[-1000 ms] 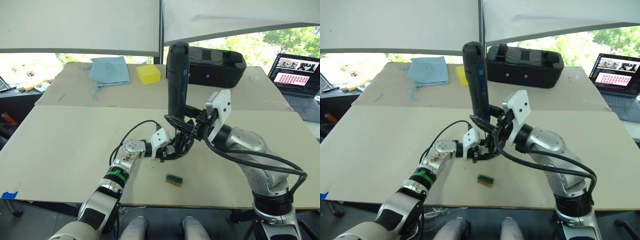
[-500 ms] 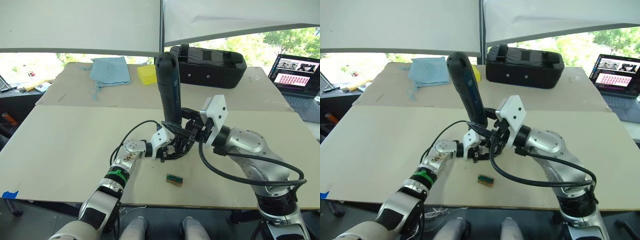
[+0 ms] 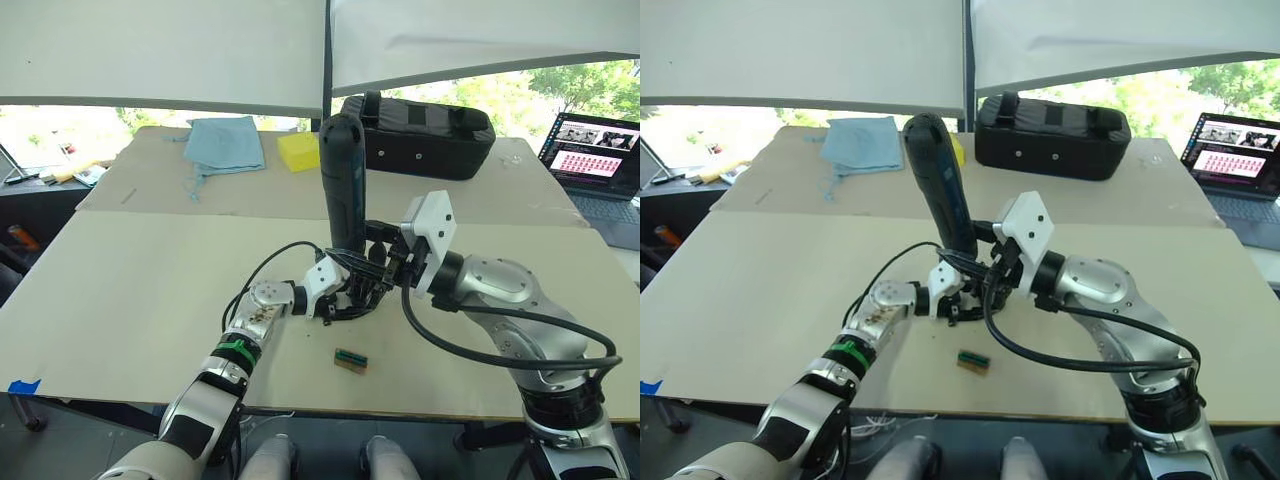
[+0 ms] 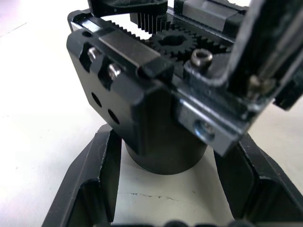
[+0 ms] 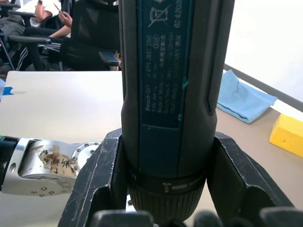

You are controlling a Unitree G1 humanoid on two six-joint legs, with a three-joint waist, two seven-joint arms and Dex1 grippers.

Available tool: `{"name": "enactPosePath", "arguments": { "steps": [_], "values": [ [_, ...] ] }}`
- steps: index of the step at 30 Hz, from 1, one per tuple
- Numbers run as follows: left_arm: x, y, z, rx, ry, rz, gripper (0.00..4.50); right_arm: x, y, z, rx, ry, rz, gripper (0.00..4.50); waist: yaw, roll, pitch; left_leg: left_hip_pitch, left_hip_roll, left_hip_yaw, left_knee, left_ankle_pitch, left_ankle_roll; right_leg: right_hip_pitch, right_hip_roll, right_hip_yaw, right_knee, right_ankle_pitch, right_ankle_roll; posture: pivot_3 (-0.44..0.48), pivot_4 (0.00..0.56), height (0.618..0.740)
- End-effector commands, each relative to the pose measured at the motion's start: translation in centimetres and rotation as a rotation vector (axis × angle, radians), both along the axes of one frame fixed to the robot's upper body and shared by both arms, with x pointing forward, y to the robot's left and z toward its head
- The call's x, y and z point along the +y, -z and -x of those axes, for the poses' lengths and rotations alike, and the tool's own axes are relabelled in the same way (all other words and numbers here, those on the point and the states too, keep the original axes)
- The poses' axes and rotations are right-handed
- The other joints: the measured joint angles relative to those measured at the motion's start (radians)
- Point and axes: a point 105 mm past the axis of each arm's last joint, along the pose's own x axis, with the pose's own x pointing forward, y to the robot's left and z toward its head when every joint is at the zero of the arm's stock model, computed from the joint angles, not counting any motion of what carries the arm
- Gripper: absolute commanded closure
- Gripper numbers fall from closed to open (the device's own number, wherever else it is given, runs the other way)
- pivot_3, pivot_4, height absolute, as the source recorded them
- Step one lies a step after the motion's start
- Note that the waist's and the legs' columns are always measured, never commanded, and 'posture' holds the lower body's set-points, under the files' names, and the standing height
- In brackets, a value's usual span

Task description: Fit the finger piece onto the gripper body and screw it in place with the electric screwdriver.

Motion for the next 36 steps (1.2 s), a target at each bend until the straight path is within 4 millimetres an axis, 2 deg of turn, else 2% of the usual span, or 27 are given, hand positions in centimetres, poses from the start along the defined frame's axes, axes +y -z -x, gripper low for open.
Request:
{"name": "enactPosePath", "arguments": {
  "steps": [1,19,24,27,32,34,36],
  "values": [
    [-0.2,-2.5,-0.8,-0.081,0.001,0.042,2.20,-2.9,5.1,-2.2,0.189,0.150,0.107,2.58,0.001,0.000,-0.001,0.000,0.000,0.000,0.000,0.000,0.000,0.000,0.000,0.000,0.000,-0.002,0.004,0.000,0.150,0.740],
    [-0.3,-2.4,-0.7,-0.080,0.008,0.042,2.20,-3.3,4.6,-2.4,0.148,0.163,0.119,2.59,0.006,0.000,-0.001,0.000,0.000,0.000,0.000,0.000,0.000,0.000,0.000,0.000,0.000,-0.002,0.005,0.000,0.150,0.740],
    [-0.3,-2.3,-0.7,-0.081,0.010,0.039,2.20,-3.4,3.6,-2.0,0.110,0.151,0.117,2.59,0.006,0.000,-0.001,0.000,0.000,0.000,0.000,0.000,0.000,0.000,0.000,0.000,0.000,-0.003,0.005,0.000,0.150,0.740],
    [-0.3,-2.3,-0.7,-0.081,0.010,0.038,2.20,-3.3,1.9,-1.7,0.056,0.131,0.103,2.59,0.006,0.000,-0.001,0.000,0.000,0.000,0.000,0.000,0.000,0.000,0.000,0.000,0.000,-0.003,0.005,0.000,0.150,0.740],
    [-0.4,-2.1,-0.7,-0.080,0.015,0.035,2.20,-2.2,-4.0,-0.2,-0.039,0.038,-0.060,2.59,0.005,0.000,-0.001,-0.004,0.000,0.000,0.000,0.000,0.000,-0.003,0.000,0.000,0.000,-0.002,0.005,0.000,0.150,0.740],
    [-0.5,-2.1,-0.7,-0.079,0.016,0.035,2.20,-1.9,-5.5,0.6,-0.066,0.001,-0.090,2.59,0.004,0.000,-0.001,-0.008,0.000,0.000,0.000,0.000,0.000,-0.009,0.000,0.000,0.000,0.002,-0.003,0.000,0.150,0.740],
    [-0.6,-2.0,-0.6,-0.078,0.019,0.034,2.20,-1.8,-6.5,1.3,-0.079,-0.030,-0.125,2.59,0.004,-0.001,0.000,-0.015,0.000,0.000,0.000,0.000,0.000,-0.017,0.000,0.001,0.002,0.003,-0.003,0.000,0.150,0.740]
  ]
}}
